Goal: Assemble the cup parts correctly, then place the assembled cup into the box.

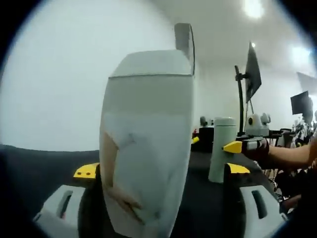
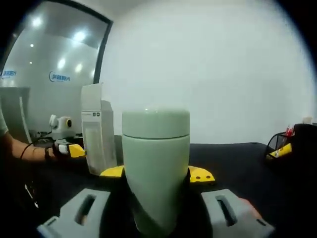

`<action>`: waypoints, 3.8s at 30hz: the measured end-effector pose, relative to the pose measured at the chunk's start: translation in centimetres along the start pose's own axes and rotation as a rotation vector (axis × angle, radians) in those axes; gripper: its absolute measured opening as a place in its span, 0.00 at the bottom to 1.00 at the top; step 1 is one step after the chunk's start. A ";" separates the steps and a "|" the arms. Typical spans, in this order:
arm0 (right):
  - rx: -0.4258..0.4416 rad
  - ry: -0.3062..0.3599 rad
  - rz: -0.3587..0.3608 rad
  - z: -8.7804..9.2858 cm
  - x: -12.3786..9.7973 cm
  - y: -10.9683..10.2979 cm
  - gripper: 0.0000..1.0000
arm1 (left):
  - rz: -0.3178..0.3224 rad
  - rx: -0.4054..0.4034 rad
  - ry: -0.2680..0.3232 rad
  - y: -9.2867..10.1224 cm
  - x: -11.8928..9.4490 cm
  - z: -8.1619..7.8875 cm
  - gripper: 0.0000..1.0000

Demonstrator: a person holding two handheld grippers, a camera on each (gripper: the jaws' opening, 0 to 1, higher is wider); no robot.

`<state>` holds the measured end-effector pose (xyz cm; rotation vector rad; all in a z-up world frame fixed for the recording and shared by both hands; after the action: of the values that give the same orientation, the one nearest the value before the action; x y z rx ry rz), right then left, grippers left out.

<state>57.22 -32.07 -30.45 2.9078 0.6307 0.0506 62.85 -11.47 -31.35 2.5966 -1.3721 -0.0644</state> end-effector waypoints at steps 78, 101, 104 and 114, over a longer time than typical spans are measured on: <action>0.004 -0.016 0.017 0.0 -0.1 0.1 0.43 | 0.347 -0.096 -0.053 -3.8 -4.5 -2.9 0.44; 0.014 0.010 0.003 0.0 -0.2 0.4 0.43 | 0.068 -0.113 0.131 -1.0 -10.3 -3.7 0.90; 0.016 0.014 0.001 0.0 -0.2 0.4 0.43 | 0.146 -0.111 0.102 -1.6 -10.8 -4.3 0.88; 0.022 0.012 0.001 0.0 -0.2 0.3 0.43 | 0.527 -0.288 -0.014 -6.0 -9.7 -8.0 0.81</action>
<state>57.14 -32.39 -30.36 2.9310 0.6360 0.0623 63.28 1.00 -25.31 1.9452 -1.8477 -0.1825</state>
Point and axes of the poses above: the point that each gripper's makers call its tool centre point, and the gripper's own axes: x roughly forward along the fingers, y roughly to its right, z roughly out of its underside, the point moved 1 cm from there along -x, roughly backward along the fingers, and after that the axes turned 10 degrees about -x, right-handed, at the moved point
